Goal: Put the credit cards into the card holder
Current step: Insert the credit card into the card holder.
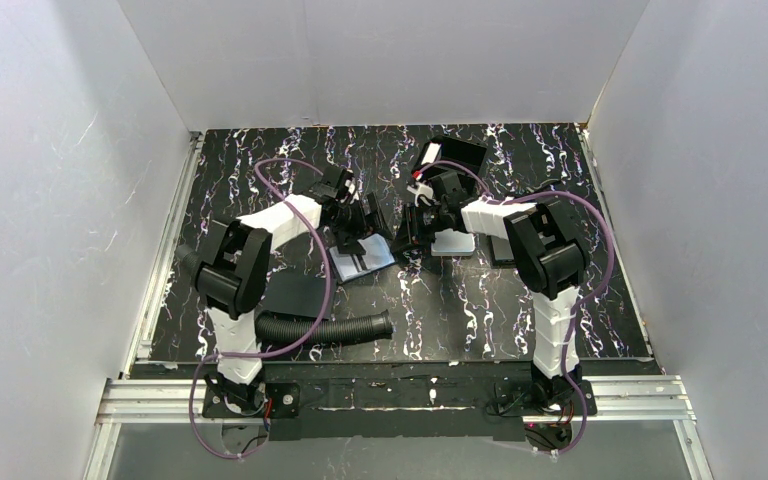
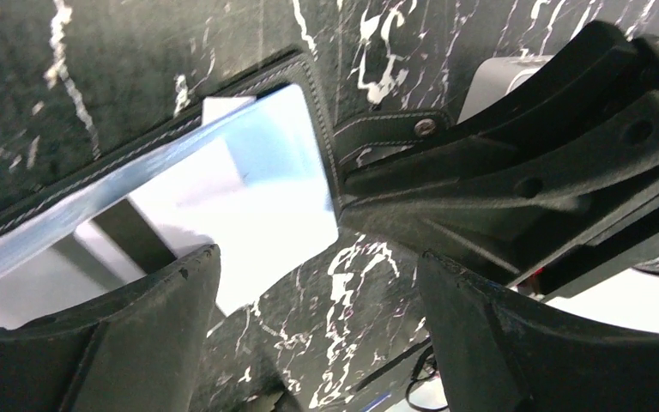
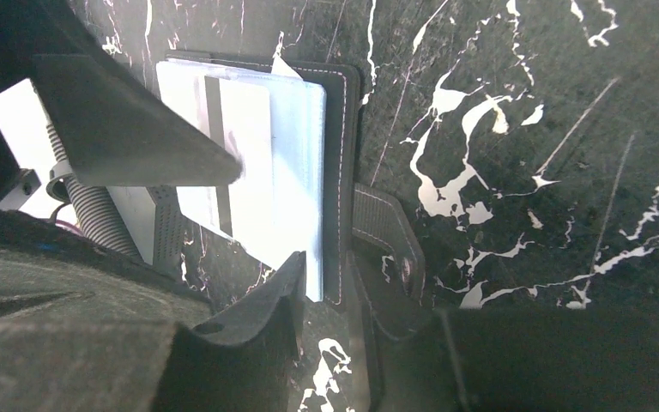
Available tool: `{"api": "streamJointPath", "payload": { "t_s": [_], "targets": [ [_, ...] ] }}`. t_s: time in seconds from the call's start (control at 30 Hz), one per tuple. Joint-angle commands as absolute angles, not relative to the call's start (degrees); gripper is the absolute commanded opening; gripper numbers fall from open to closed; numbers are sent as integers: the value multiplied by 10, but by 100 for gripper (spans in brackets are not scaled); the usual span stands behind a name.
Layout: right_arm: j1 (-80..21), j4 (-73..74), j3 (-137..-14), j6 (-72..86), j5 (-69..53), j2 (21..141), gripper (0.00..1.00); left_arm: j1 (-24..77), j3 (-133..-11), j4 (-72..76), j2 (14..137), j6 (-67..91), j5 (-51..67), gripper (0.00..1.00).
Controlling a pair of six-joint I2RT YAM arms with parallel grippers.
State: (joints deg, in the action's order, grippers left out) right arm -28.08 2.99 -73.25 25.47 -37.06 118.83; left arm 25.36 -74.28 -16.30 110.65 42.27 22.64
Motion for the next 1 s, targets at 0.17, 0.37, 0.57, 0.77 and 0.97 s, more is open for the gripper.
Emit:
{"api": "streamJointPath", "payload": {
  "t_s": [0.17, 0.37, 0.57, 0.77, 0.97],
  "targets": [
    [-279, 31, -735, 246, -380, 1183, 32, 257, -717, -271, 1005, 390, 156, 86],
    [-279, 33, -737, 246, -381, 1183, 32, 257, -726, -276, 1043, 410, 157, 87],
    [-279, 34, -737, 246, -381, 1185, 32, 257, -726, -236, 1076, 420, 184, 86],
    [-280, 31, -737, 249, -382, 1189, 32, 258, -714, -210, 1097, 427, 190, 86],
    [-280, 27, -733, 253, -386, 1194, 32, 258, -700, -156, 1120, 435, 215, 86]
  ]
}}
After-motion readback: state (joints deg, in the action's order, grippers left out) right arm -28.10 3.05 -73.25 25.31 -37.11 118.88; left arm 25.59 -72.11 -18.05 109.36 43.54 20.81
